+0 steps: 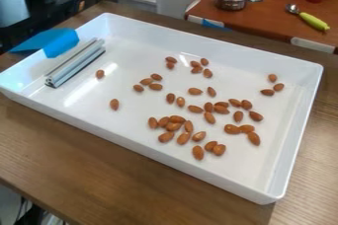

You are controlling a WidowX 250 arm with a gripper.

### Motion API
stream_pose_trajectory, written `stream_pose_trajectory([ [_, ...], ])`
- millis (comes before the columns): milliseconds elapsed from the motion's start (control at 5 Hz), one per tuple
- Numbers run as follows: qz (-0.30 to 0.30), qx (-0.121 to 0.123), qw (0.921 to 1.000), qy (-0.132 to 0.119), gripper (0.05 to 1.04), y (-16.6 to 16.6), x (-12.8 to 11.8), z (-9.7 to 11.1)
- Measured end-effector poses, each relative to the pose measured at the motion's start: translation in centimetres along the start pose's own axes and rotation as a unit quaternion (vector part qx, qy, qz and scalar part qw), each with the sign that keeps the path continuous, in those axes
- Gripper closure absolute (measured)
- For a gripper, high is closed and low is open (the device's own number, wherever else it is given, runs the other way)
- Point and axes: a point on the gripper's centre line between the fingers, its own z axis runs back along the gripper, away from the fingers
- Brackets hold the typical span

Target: Sweep into pile

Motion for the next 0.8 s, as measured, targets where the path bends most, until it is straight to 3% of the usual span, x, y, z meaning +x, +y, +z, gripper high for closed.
stream_pose_trajectory([
  [200, 0.001, -0.014, 0.9997, 0.022, 0.083, -0.2, -0.3, -1.6],
  [400, 0.015, -0.029, 0.9993, 0.02, 0.083, -0.8, -0.3, -2.9],
  [800, 0.058, -0.047, 0.9971, -0.016, 0.083, -1.3, 0.9, -2.9],
])
